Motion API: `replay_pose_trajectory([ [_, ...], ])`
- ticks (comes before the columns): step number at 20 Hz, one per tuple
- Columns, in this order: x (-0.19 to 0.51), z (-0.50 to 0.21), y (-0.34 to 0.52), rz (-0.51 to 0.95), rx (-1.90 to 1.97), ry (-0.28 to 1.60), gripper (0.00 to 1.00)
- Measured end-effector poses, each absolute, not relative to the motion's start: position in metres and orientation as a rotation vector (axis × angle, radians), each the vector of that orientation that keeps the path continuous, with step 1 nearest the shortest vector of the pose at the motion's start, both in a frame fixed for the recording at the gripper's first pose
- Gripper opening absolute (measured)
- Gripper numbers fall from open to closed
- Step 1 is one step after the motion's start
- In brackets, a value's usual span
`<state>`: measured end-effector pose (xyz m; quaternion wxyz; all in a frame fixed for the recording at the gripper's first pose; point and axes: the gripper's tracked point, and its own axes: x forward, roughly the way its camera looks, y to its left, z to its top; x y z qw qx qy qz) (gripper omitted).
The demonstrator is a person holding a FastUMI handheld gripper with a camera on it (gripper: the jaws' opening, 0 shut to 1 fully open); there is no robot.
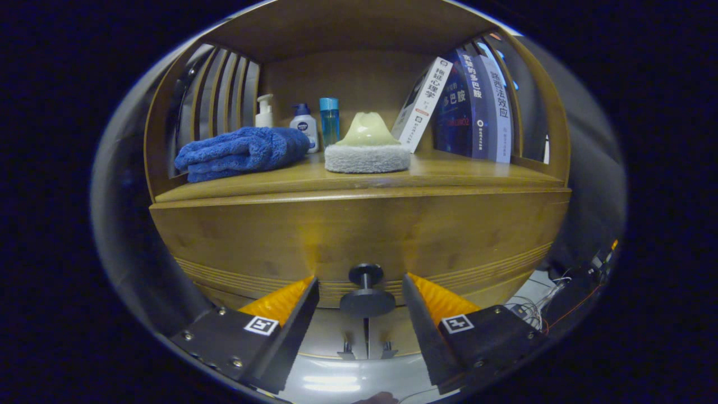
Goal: Pull open the drawer, take out the items inside it, and place them on the countertop above the cabinet.
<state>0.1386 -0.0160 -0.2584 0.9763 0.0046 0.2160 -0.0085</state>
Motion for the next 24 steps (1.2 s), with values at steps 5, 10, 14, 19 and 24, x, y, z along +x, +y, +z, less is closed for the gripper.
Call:
replay_pose_trajectory([
  [5,0.139,-0.255,-0.017,-0.033,0.024,0.447,0.9],
  [10,0.107,-0.189,-0.021,-0.059,0.053,0.298,0.9],
  [14,0.087,-0.127,-0.036,-0.104,-0.008,0.202,0.9],
  [19,0.064,-0.066,-0.032,-0.08,-0.09,0.147,0.9],
  [24,0.04,0.007,-0.028,-0.038,-0.1,0.003,0.92],
])
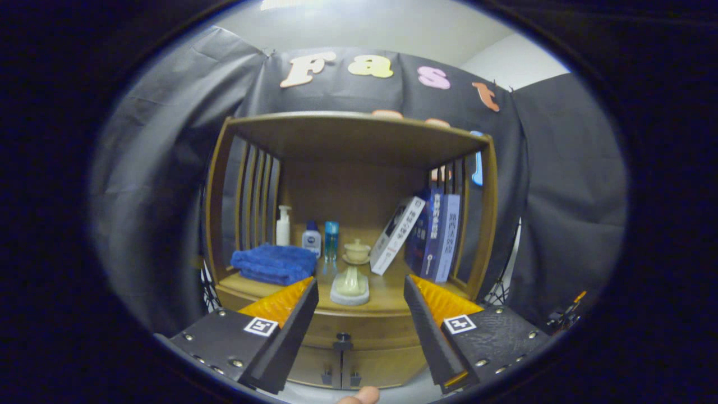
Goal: Pull open the drawer, take out the items inside it, and place them on the countertop above the cabinet.
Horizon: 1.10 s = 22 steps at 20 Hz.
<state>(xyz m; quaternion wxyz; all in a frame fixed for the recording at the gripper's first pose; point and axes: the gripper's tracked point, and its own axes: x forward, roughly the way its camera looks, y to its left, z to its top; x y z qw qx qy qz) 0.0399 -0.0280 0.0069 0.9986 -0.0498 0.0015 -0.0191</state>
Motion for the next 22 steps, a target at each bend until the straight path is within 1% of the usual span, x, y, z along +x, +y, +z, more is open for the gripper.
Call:
replay_pose_trajectory([
  [6,0.014,0.031,-0.051,-0.063,-0.107,-0.03,0.93],
  [13,-0.016,0.06,-0.051,-0.054,-0.098,-0.085,0.93],
  [22,-0.032,0.063,-0.061,-0.045,-0.102,-0.089,0.93],
])
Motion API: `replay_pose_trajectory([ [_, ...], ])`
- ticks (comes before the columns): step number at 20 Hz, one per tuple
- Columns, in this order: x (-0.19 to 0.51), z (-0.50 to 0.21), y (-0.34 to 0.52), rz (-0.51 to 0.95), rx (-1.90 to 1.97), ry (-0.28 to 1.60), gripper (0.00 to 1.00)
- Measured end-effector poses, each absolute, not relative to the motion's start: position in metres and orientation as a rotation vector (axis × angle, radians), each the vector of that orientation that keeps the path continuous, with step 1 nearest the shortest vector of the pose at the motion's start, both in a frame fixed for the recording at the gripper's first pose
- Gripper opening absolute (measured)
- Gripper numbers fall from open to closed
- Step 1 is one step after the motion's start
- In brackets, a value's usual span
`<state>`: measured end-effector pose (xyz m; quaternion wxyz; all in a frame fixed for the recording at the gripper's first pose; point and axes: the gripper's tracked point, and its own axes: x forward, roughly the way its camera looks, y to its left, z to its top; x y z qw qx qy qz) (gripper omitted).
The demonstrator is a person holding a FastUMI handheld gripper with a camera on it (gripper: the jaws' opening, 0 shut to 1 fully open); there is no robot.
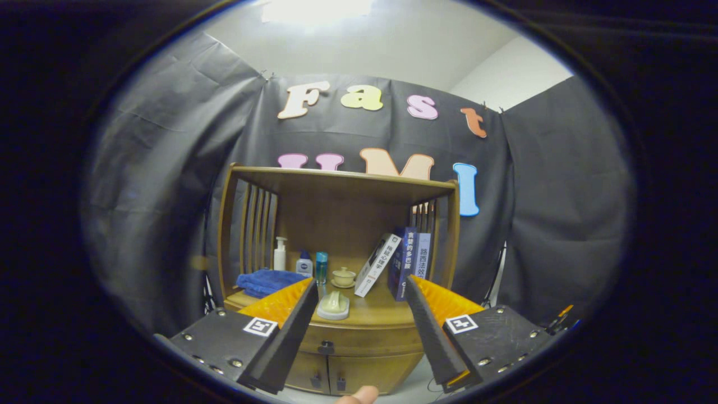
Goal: Pull open the drawer, take out the items inside it, and place them on the countertop above the cabinet.
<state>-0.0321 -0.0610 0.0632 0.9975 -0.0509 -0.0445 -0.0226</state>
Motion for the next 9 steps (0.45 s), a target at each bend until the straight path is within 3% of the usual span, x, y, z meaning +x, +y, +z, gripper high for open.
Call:
replay_pose_trajectory([
  [9,-0.029,0.02,-0.086,-0.02,-0.121,0.04,0.93],
])
